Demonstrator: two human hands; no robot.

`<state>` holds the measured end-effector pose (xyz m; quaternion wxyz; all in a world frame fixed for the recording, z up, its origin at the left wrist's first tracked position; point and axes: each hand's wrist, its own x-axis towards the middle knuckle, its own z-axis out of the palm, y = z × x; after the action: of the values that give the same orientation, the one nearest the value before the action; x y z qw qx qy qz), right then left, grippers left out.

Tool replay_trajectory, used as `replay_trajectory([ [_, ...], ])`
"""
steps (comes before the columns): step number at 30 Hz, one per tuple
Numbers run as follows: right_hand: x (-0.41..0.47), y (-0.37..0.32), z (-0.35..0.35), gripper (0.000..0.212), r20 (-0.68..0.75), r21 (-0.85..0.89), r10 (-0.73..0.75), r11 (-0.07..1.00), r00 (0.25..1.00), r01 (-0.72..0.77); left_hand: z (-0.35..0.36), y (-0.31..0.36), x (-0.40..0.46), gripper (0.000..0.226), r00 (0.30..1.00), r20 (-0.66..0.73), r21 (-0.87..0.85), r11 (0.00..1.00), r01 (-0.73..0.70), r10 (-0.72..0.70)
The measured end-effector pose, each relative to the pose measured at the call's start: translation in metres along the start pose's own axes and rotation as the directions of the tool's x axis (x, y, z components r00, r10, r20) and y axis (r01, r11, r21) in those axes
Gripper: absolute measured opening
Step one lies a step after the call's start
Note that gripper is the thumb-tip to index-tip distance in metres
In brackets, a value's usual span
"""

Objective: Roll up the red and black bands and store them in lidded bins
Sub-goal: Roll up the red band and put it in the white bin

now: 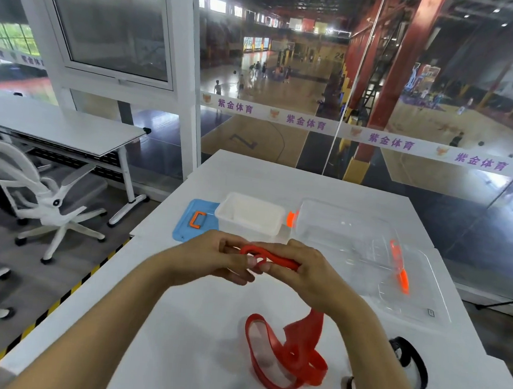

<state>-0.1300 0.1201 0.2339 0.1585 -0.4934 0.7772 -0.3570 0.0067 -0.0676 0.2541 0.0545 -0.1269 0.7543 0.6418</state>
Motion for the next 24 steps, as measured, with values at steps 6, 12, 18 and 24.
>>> replay_trajectory([
  [6, -0.009, -0.018, 0.0, 0.037, 0.162, -0.155, -0.005, 0.987, 0.987, 0.031, -0.013, 0.012, -0.005, 0.016, 0.974, 0.209, 0.211, 0.977, 0.039, -0.084],
  [12, -0.017, -0.008, 0.01, 0.047, 0.009, -0.034, 0.004, 0.999, 1.0, -0.003, 0.001, -0.007, -0.003, 0.029, 0.996, -0.016, 0.068, 0.994, -0.084, 0.086],
  [18, -0.024, -0.016, 0.023, 0.06, -0.197, 0.156, 0.047, 0.988, 0.979, -0.016, 0.034, -0.017, 0.002, 0.035, 0.939, -0.285, -0.262, 0.927, -0.268, 0.191],
  [24, -0.025, -0.021, 0.064, 0.077, -0.388, 0.197, 0.135, 0.978, 0.912, -0.062, 0.061, -0.02, 0.01, 0.042, 0.895, -0.425, -0.408, 0.854, -0.322, 0.135],
])
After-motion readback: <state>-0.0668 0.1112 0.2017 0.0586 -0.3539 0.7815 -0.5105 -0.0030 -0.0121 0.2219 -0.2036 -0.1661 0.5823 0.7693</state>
